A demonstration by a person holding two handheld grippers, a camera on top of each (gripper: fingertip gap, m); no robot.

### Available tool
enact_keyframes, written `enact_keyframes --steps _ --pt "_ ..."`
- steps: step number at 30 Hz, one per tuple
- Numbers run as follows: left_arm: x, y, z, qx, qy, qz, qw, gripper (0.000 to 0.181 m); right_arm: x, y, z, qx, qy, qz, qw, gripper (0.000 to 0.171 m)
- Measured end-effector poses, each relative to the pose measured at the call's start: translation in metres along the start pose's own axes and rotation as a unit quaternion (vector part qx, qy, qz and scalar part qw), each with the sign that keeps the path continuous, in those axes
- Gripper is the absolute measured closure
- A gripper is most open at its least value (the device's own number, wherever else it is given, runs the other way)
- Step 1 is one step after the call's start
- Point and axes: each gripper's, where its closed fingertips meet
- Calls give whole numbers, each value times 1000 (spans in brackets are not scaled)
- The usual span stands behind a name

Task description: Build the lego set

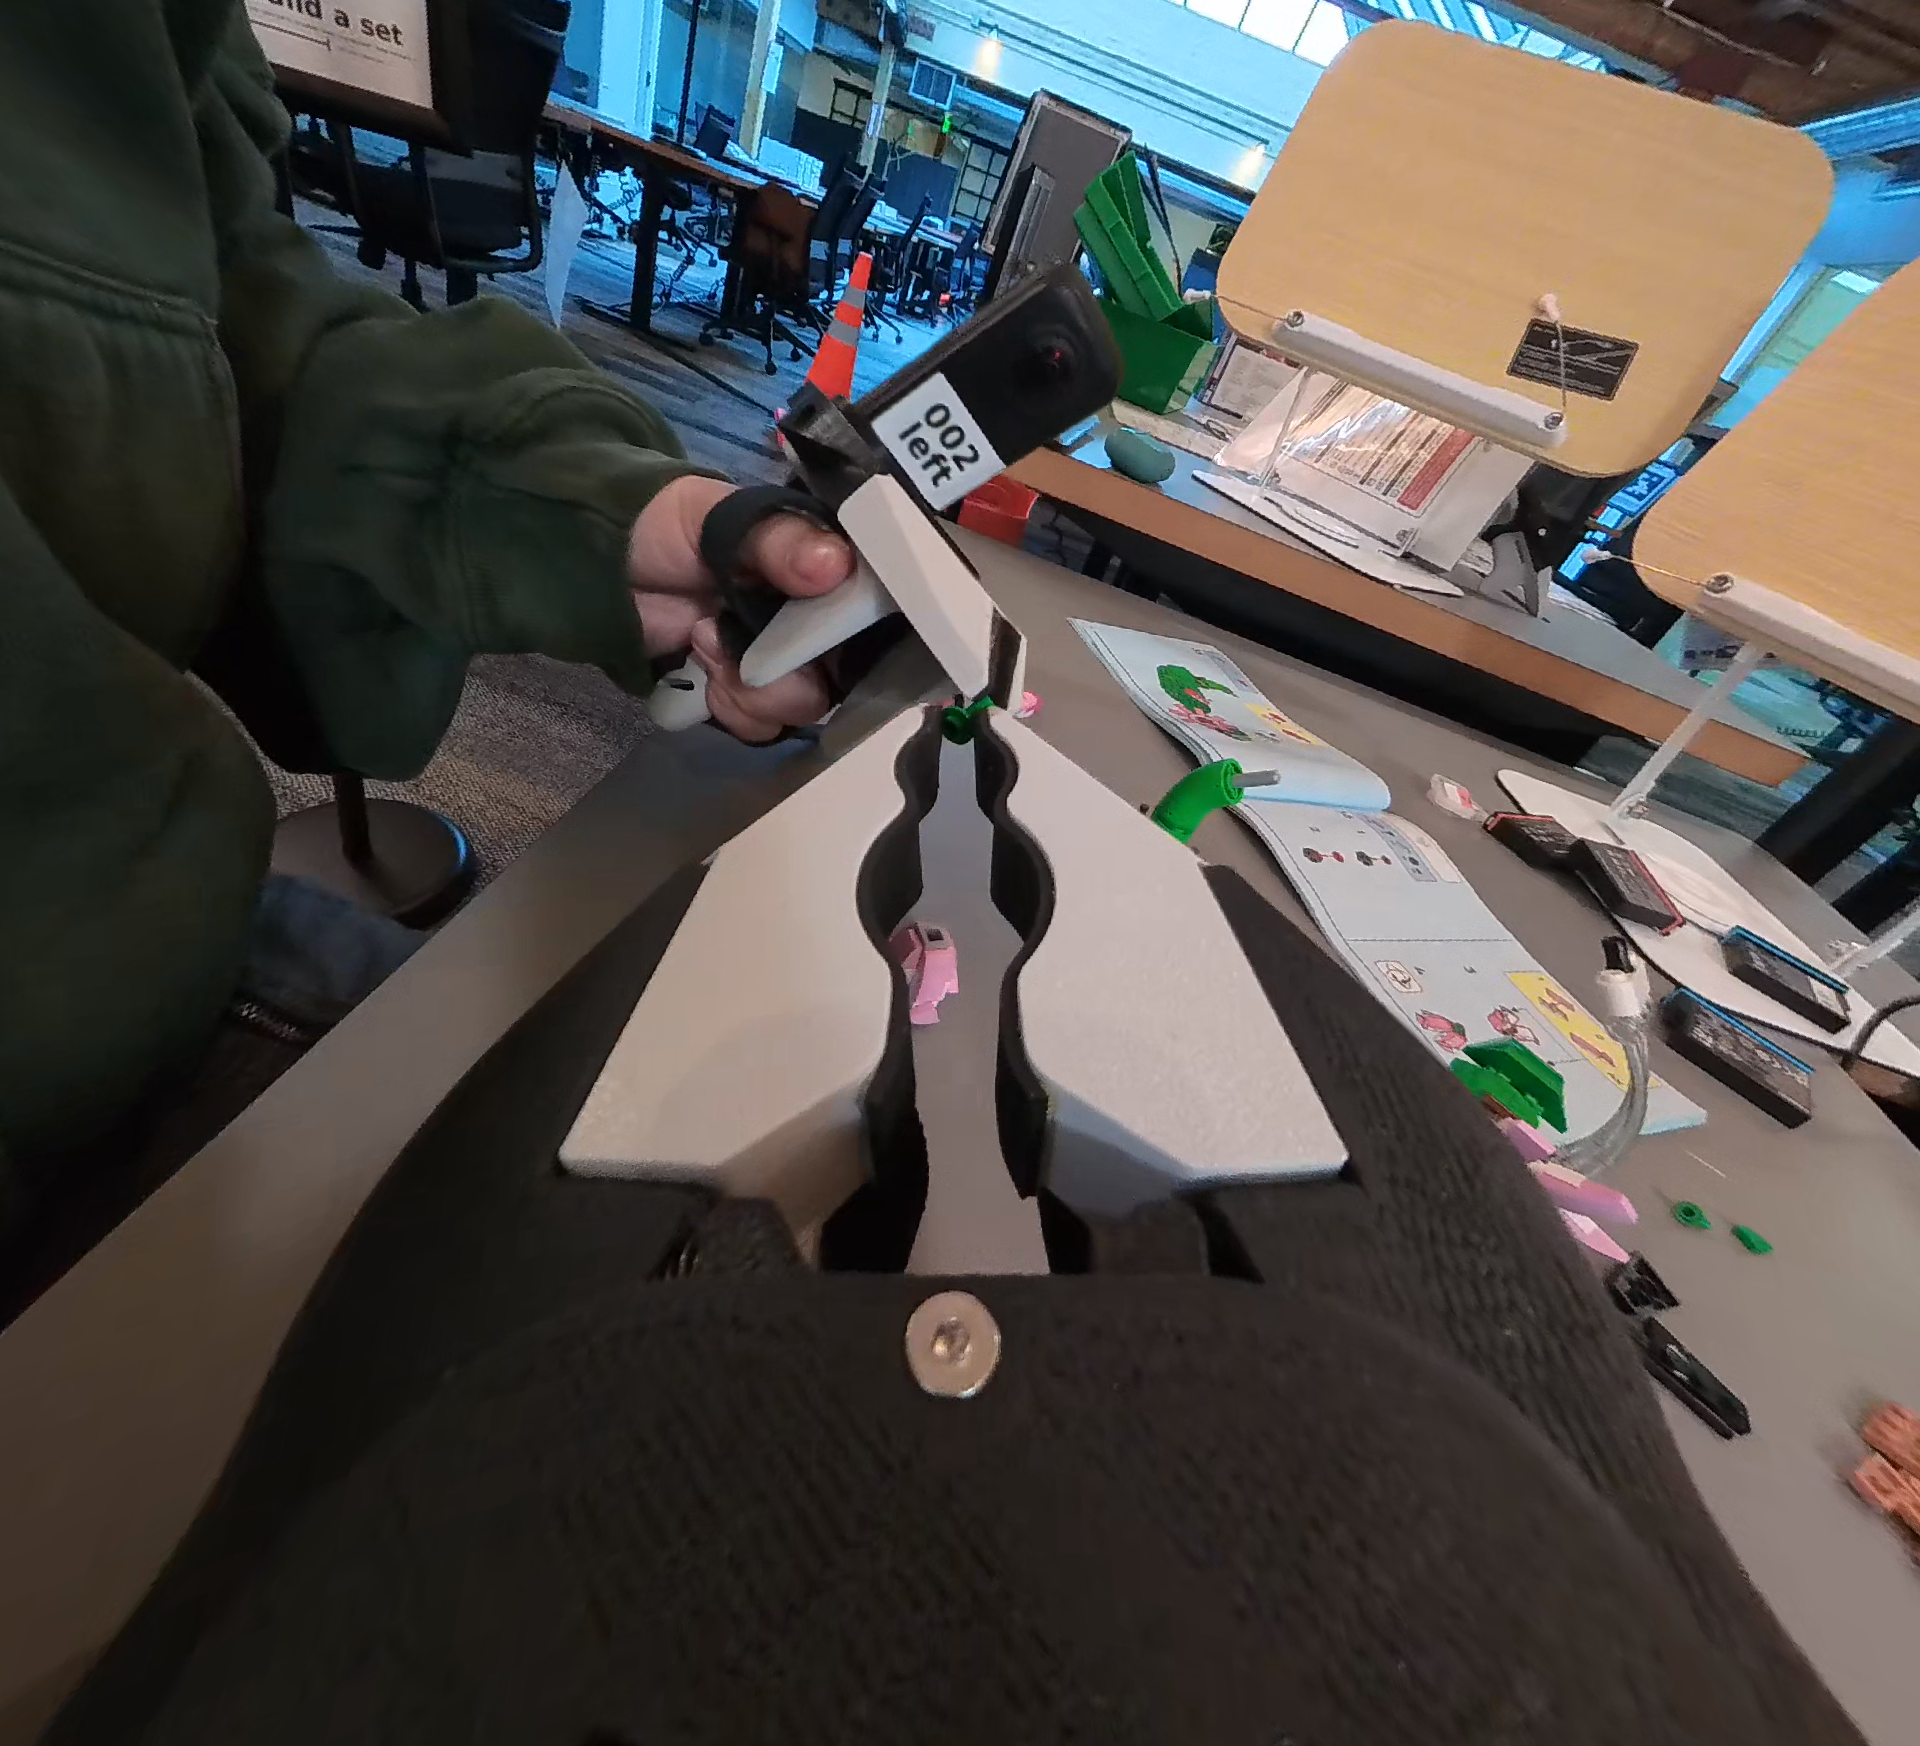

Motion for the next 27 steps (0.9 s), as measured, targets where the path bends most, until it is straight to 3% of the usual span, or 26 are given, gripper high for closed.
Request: enact_keyframes --steps 14,16,20,22,27 --pt "-5 1 -2 -11 -4 -22 1000 181 -2 -1 0 1 -3 -9 1000 167" --pt "-4 2 -2 -8 -14 -21 1000 181 -3 0 2 -3 -13 -8 1000 160" --pt "0 11 -20 49 -74 -35 995 181 -9 7 11 -26 -28 -14 999 157" --pt "-7 20 -41 115 -148 -80 979 181 -12 9 15 -35 -39 -16 999 158" --pt "-24 46 -91 259 -326 -207 885 180 -24 9 22 -49 -66 -32 996 159"
Point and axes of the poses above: each gripper's, where its closed fingertips meet, y back along the fingers, x out of its top, z = x × y across the jaws, and after that the axes turned 14 degrees about x, right-handed
